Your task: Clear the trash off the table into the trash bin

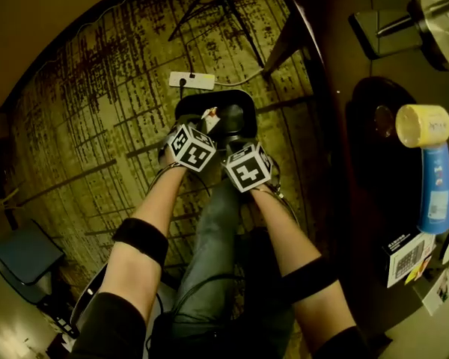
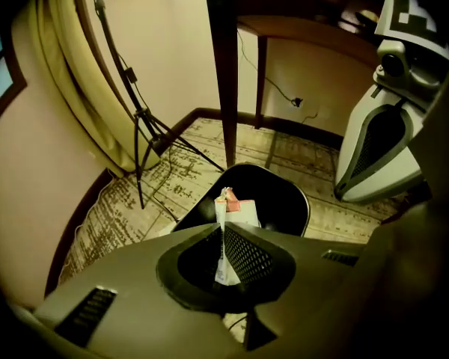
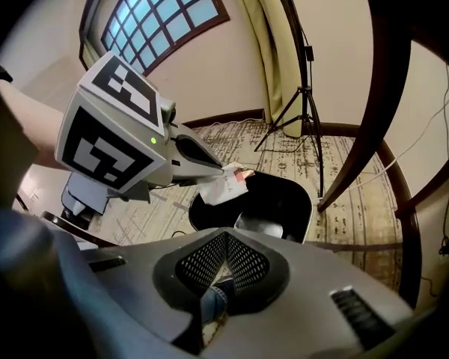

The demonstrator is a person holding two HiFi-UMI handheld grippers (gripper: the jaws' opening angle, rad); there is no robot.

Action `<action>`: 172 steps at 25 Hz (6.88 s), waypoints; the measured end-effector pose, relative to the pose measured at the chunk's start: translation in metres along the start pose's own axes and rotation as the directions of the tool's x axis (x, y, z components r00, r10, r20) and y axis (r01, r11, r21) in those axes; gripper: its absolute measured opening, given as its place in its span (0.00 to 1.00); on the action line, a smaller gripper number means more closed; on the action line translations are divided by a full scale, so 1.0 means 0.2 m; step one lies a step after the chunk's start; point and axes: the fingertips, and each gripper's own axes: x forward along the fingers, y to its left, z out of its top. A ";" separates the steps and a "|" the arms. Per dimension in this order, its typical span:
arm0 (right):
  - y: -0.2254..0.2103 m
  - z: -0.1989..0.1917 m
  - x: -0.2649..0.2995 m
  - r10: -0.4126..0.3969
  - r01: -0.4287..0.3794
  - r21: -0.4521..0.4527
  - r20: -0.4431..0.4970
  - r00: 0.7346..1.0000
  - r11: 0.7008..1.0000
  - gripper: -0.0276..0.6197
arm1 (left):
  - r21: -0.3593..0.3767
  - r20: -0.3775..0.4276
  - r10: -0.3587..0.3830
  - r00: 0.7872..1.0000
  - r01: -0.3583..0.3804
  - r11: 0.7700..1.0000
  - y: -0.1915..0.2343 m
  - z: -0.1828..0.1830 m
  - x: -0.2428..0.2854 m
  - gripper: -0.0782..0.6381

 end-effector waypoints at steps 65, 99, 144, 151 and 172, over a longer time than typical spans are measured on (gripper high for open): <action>0.11 -1.50 -4.18 -0.968 0.427 0.878 0.133 0.214 0.215 0.05 | 0.584 0.481 -0.615 0.624 0.295 0.756 -1.98 1.96 -2.86 0.11; -0.19 -1.59 -3.53 -0.820 0.563 0.672 0.115 0.561 0.480 0.28 | 0.683 0.332 -0.708 0.623 0.358 0.636 -2.47 1.87 -2.68 0.11; -0.56 -1.63 -3.53 -0.826 0.491 0.752 0.125 0.549 0.440 0.08 | 0.607 0.345 -0.662 0.666 0.379 0.698 -2.53 1.82 -2.48 0.11; -0.20 -1.46 -3.94 -0.904 0.417 0.818 0.269 0.332 0.396 0.08 | 0.607 0.397 -0.682 0.614 0.382 0.697 -2.55 1.97 -2.65 0.11; 0.01 -0.90 -3.86 -0.710 0.326 0.634 0.582 0.396 0.701 0.09 | 0.428 0.541 -0.438 0.718 0.213 0.878 -2.03 1.81 -2.74 0.11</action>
